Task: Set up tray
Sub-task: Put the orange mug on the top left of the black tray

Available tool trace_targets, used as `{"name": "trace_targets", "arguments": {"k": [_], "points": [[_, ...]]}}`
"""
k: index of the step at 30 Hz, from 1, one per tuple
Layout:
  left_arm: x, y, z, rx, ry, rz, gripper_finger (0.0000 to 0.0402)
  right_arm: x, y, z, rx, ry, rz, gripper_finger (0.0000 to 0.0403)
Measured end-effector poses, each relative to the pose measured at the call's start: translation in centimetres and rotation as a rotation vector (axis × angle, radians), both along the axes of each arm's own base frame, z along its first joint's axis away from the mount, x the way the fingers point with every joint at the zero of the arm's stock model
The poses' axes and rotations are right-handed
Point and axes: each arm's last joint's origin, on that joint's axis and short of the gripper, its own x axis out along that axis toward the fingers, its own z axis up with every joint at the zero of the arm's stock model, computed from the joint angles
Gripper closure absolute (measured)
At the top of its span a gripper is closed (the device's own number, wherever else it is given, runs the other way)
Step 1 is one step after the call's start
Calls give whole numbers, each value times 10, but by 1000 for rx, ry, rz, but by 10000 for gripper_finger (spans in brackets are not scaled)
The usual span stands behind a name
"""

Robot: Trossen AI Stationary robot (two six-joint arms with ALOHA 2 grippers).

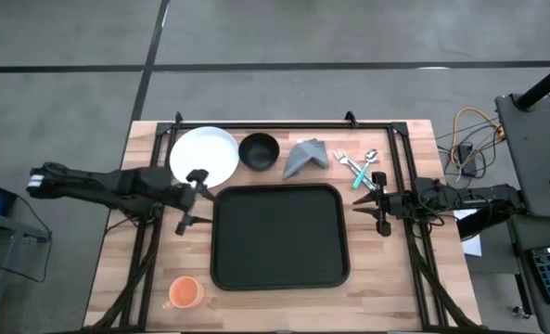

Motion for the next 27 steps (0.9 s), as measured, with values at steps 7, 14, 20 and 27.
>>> {"name": "trace_targets", "arguments": {"k": [7,14,20,27], "points": [[18,-11,24,18,162,-57,171,0,0,0,0,1,0,335],[29,-20,61,-73,450,7,171,0,0,-1,-1,11,0,335],[37,-37,75,-143,684,65,171,0,0,-1,-1,11,1,335],[43,-75,67,-180,855,120,171,0,0,-2,-1,17,0,335]]}}
